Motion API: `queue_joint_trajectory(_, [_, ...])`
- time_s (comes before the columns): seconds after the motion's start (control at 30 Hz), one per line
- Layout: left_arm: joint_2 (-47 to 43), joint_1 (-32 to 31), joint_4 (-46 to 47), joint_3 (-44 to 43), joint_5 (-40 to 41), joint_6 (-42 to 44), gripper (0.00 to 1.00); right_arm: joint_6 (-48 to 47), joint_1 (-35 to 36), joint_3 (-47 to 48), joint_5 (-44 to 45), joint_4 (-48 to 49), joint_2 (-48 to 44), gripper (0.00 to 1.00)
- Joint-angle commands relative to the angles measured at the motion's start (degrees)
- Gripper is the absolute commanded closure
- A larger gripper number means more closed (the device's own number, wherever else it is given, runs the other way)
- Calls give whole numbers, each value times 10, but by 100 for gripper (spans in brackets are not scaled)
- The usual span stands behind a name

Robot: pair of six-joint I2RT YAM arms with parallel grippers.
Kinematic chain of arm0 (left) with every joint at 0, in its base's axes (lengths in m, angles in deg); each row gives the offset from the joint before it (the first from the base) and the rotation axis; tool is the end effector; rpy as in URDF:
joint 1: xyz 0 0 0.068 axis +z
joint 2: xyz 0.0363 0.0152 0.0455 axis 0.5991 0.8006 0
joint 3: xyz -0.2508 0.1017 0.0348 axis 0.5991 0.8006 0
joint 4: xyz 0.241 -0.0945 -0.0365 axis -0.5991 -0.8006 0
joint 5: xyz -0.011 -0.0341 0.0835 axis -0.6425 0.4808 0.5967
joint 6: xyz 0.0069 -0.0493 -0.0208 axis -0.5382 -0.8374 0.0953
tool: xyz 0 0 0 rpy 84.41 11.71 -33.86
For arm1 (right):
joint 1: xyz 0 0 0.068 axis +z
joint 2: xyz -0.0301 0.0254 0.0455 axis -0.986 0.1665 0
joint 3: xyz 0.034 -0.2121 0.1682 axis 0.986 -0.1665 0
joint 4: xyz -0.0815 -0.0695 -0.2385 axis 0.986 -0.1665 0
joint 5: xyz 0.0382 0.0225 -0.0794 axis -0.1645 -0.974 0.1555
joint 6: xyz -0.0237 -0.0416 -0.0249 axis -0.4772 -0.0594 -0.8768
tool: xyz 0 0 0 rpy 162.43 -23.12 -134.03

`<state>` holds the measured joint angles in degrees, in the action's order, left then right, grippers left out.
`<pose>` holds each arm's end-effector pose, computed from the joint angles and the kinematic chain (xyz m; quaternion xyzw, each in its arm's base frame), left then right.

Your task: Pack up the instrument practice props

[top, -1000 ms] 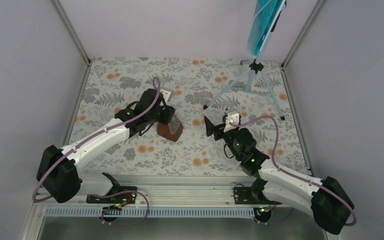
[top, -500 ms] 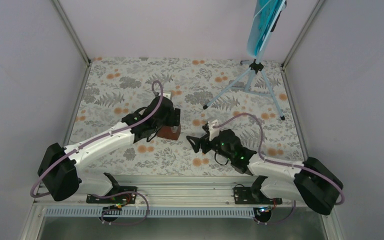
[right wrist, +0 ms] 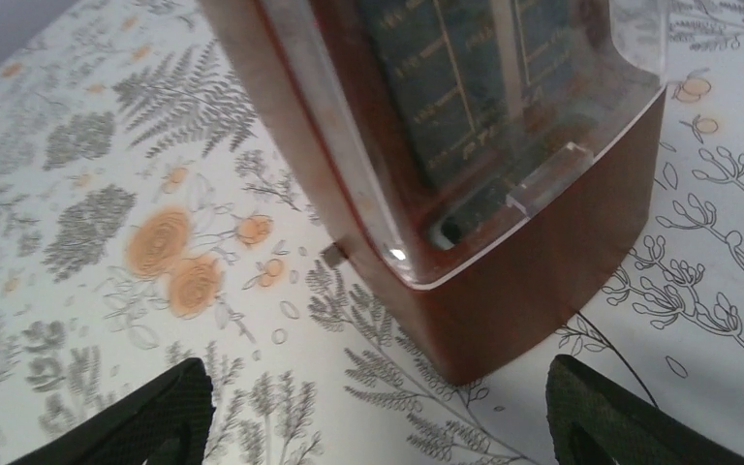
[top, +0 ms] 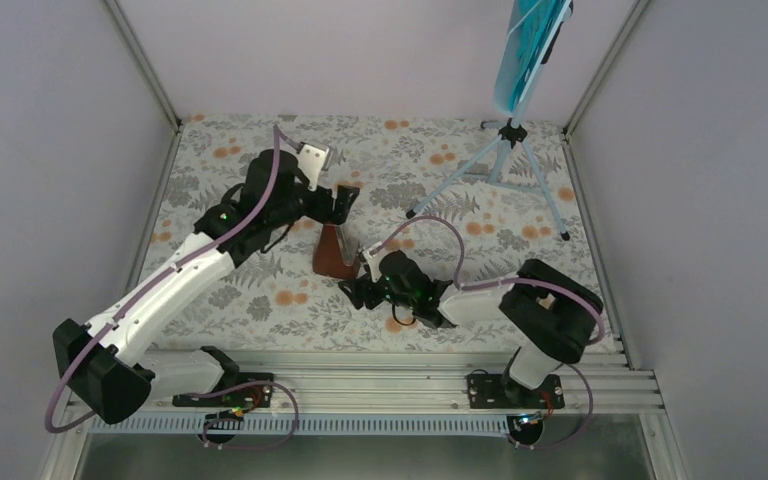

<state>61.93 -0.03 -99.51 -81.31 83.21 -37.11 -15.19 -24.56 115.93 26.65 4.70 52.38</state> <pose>0.2183 -0.1636 0.3598 0.1827 0.8318 -0.2167 0.4773 0.1682 0.2488 0.1417 -0.2657 0.8274 0.3111 0.3847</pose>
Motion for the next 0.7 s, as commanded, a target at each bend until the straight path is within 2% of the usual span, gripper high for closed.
queue_joint_trajectory(0.0, [4, 42, -2, -11, -106, 86, 0, 7, 0, 35, 46, -11, 54, 19])
queue_joint_trajectory(0.17, [-13, 61, 26, 11, -138, 103, 0, 22, -33, 55, 84, -26, 93, 20])
queue_joint_trajectory(0.33, [-8, 68, 36, 30, -141, 105, 0, 3, -90, 54, 59, -24, 95, 19])
queue_joint_trajectory(0.47, [4, 70, 33, 28, -153, 104, 0, -30, -101, 53, 47, -21, 76, 18])
queue_joint_trajectory(0.6, [16, 74, 40, 44, -151, 104, 0, -62, -99, 4, -38, 53, 40, 10])
queue_joint_trajectory(0.67, [29, 80, 41, 51, -153, 100, 0, -72, -89, -15, -70, 86, 38, 1])
